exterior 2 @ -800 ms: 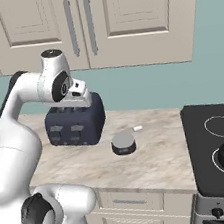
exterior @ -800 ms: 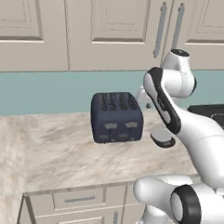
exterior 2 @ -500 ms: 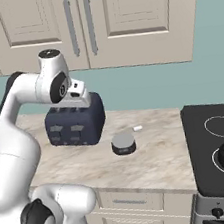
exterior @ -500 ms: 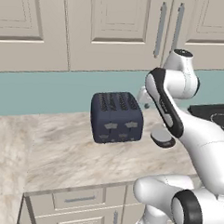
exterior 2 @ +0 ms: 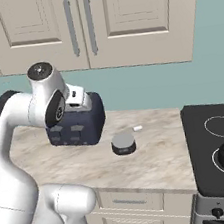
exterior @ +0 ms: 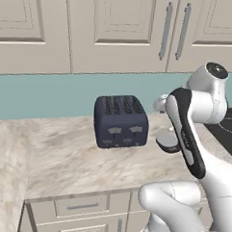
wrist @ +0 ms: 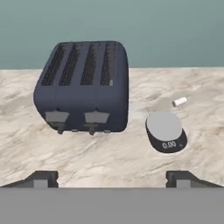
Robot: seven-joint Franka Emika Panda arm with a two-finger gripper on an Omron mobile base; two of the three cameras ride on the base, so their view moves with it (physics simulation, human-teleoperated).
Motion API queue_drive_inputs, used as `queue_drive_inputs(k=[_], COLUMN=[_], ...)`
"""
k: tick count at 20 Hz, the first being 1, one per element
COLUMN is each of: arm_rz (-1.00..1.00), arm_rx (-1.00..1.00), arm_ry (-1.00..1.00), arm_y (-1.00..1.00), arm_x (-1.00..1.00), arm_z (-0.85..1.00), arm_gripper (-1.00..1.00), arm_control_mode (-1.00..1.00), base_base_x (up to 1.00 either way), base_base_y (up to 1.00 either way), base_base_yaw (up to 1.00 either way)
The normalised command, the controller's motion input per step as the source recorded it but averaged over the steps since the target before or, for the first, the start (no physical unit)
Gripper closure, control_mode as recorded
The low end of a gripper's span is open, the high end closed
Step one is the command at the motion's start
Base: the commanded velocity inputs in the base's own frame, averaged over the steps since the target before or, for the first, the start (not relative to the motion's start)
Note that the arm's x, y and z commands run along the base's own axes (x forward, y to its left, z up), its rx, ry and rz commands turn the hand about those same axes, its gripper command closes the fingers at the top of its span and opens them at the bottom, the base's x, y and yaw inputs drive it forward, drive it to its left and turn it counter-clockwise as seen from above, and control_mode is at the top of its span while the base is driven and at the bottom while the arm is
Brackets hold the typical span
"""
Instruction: Pick the pan from the cabinet and place it on the stove. Then turn on the stove burner for the pan.
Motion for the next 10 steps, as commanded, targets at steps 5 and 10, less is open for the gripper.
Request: queue_drive_inputs(k=[5,10], arm_rz=[0.0,0.0], arm_rx=[0.0,0.0], arm_ry=[-0.32,-0.31], arm_y=[-0.15,0.0], arm_x=[-0.25,0.0], arm_z=[0.23,0.44], arm_gripper=[-1.0,-1.0], arm_control_mode=[-1.0,-1.0], base_base_x=[0.0,0.0], base_base_y=[0.0,0.0], base_base_yaw=[0.0,0.0])
